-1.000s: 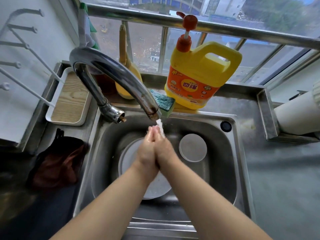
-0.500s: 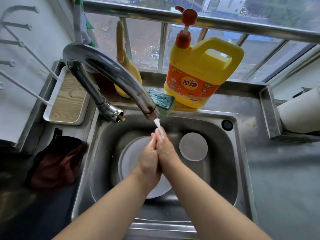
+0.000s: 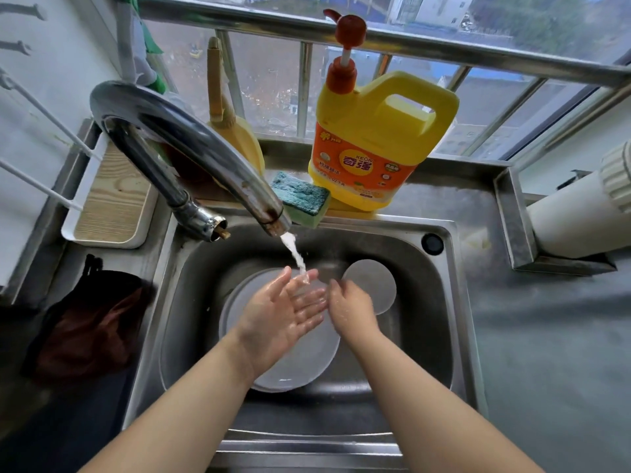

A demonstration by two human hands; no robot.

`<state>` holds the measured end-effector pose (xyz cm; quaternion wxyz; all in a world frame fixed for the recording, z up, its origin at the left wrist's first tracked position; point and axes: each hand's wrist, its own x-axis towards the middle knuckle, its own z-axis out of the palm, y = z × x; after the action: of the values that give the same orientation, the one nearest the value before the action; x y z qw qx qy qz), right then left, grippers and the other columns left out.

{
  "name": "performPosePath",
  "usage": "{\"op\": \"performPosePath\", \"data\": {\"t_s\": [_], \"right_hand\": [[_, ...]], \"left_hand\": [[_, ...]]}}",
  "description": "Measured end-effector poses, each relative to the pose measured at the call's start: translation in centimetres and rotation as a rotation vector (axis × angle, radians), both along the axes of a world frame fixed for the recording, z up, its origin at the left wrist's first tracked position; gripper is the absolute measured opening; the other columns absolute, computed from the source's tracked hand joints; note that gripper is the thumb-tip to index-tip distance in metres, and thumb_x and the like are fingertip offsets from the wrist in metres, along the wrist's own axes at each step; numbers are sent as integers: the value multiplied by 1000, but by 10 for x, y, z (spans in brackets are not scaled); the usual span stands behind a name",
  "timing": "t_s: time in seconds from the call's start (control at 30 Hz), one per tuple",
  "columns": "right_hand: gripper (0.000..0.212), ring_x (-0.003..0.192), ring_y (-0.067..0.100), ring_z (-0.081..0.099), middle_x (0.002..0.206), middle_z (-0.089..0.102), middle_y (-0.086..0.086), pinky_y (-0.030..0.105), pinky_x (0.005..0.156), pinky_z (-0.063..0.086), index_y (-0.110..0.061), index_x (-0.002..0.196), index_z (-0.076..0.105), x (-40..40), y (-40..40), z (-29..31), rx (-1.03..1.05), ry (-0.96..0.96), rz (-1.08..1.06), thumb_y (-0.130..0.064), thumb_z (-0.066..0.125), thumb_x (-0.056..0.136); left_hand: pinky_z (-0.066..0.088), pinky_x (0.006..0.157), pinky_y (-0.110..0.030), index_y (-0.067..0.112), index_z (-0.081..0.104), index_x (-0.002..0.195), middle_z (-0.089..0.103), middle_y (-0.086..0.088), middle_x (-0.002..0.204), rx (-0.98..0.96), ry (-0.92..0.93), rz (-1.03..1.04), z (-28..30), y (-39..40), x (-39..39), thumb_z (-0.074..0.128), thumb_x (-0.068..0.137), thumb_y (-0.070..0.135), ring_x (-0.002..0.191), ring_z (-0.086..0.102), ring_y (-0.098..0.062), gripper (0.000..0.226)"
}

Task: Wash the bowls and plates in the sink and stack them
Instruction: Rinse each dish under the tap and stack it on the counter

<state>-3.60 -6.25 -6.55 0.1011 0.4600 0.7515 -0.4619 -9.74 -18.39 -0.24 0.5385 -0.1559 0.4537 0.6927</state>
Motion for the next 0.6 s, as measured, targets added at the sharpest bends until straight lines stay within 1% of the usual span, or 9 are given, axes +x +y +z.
{"op": "performPosePath", "data": {"t_s": [0.07,0.1,0.17,0.23,0.27,0.33,0.4,0.5,0.6], "right_hand": [[36,104,37,59,114,62,18,38,83,46,-6,115,49,20,21,-5,108,-168,-171,-37,39,99],[38,106,38,58,118,60,20,39,83,45,-4,119,44,28,30,-6,134,-217,-249,-36,42,99],[50,115,40,54,127,54,25,39,86,44,3,129,35,37,48,-12,128,-303,-363,-33,47,97],[58,120,40,50,133,50,26,39,91,43,6,134,33,41,67,-24,87,-387,-352,-35,50,96],[58,120,40,51,132,52,25,38,91,43,6,132,37,41,74,-29,73,-405,-314,-37,50,96],[53,113,39,55,124,58,23,37,87,45,4,125,49,38,82,-38,75,-395,-242,-39,51,95],[47,110,39,56,120,59,22,37,85,46,2,120,55,35,86,-46,93,-377,-218,-36,56,92],[43,108,39,57,118,60,22,42,88,50,0,117,56,34,85,-54,134,-385,-237,-31,64,89],[45,107,39,58,119,59,22,42,86,49,0,117,55,35,83,-58,144,-392,-241,-32,65,88]], "left_hand": [[47,92,-39,13,61,110,68,-8,114,-215,185,-92,-8,-1,-2,40,100,32,103,64,-26,29],[47,90,-38,13,60,109,69,-8,112,-333,281,-132,-14,-1,-2,43,100,26,99,65,-25,23],[47,87,-36,11,58,110,69,-6,104,-508,377,-181,-24,-4,0,46,99,20,90,64,-23,19],[47,83,-34,11,57,109,67,-5,100,-555,401,-202,-27,-6,2,46,99,17,86,63,-21,17],[47,83,-34,12,57,107,67,-4,99,-567,413,-219,-26,-8,3,46,99,16,85,63,-21,15],[47,82,-33,15,57,103,65,-3,99,-608,467,-263,-28,-11,5,47,98,14,85,63,-19,11],[48,83,-34,16,58,104,66,-2,99,-654,535,-313,-33,-15,6,50,97,16,89,64,-19,11],[49,83,-35,16,60,105,67,-2,99,-691,605,-329,-39,-21,5,52,95,17,89,66,-20,13],[50,81,-32,18,61,104,67,-1,99,-707,636,-340,-40,-25,4,52,95,17,90,66,-20,13]]}}
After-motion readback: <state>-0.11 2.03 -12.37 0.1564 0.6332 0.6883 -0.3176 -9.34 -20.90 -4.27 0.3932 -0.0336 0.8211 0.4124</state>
